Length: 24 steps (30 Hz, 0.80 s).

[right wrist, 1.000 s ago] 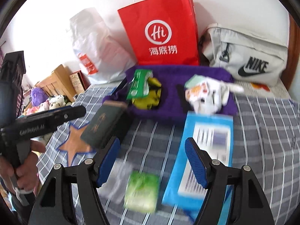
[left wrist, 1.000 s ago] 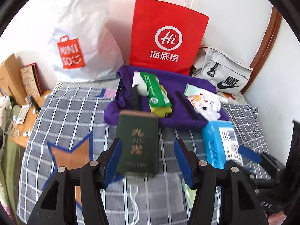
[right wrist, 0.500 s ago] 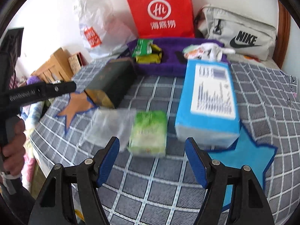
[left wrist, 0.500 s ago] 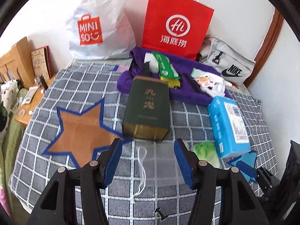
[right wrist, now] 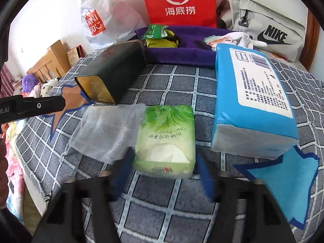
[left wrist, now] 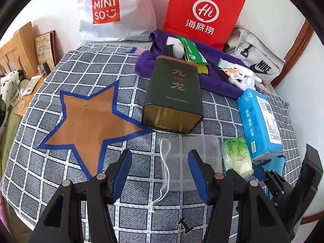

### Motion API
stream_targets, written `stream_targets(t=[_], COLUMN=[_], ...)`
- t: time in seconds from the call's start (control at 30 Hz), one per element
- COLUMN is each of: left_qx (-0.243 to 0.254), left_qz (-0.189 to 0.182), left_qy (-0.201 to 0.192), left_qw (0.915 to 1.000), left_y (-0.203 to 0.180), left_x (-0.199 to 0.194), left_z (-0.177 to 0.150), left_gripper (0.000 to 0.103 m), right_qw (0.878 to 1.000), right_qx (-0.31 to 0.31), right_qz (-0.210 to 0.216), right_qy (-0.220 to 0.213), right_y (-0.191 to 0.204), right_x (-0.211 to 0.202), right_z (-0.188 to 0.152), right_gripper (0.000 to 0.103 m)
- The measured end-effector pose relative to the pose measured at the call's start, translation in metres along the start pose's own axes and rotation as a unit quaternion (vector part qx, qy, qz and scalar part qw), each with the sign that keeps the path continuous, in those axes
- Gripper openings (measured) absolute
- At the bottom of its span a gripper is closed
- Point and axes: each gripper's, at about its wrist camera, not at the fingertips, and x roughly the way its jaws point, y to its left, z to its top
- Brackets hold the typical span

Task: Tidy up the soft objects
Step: 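Grasp the white mesh bag with the left gripper while the right gripper grasps the green tissue pack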

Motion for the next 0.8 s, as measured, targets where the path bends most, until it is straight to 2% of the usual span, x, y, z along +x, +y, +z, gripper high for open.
stream_targets(t=[0.17,0.33,0.4,0.47,0.53,0.6,0.8], left_qx=[-0.004,-0.007,0.001,0.008,0.008,0.021,0.081], left_qz=[-0.005,-0.032,-0.037,-0.045,-0.052,-0.041,0.031], left_qy=[0.021,0.046,0.041,0.04,0.046,0.048,0.045], left_qw=[0.9998,0.9984,0.9985,0.9981,0.9976,0.9978,0.9952], left_y=[-0.003,-0.01,-0.017,-0.024,-0.032,-0.04,-0.074], left_x=[0.021,0.043,0.046,0.048,0.052,0.055,0.067], left_z=[-0.005,-0.011,-0.011,-0.01,-0.009,-0.007,-0.011], left_gripper=[0.058,0.059,0.07,0.073,0.084,0.086,0.094], right_qw=[1.0,1.0,1.0,1.0,1.0,1.0,1.0], right_qx=[-0.017,-0.023,-0.018,-0.011,-0.001,0.013,0.016], right_qz=[-0.003,-0.001,-0.001,-0.013,-0.016,-0.019,-0.018], right_qy=[0.005,0.002,0.002,0.003,0.001,0.0,-0.014], right_y=[-0.002,-0.016,-0.024,-0.036,-0.047,-0.058,-0.063], right_x=[-0.016,-0.044,-0.051,-0.058,-0.062,-0.062,-0.056], right_z=[-0.01,-0.035,-0.044,-0.052,-0.057,-0.059,-0.062], right_gripper=[0.051,0.051,0.051,0.051,0.051,0.051,0.054])
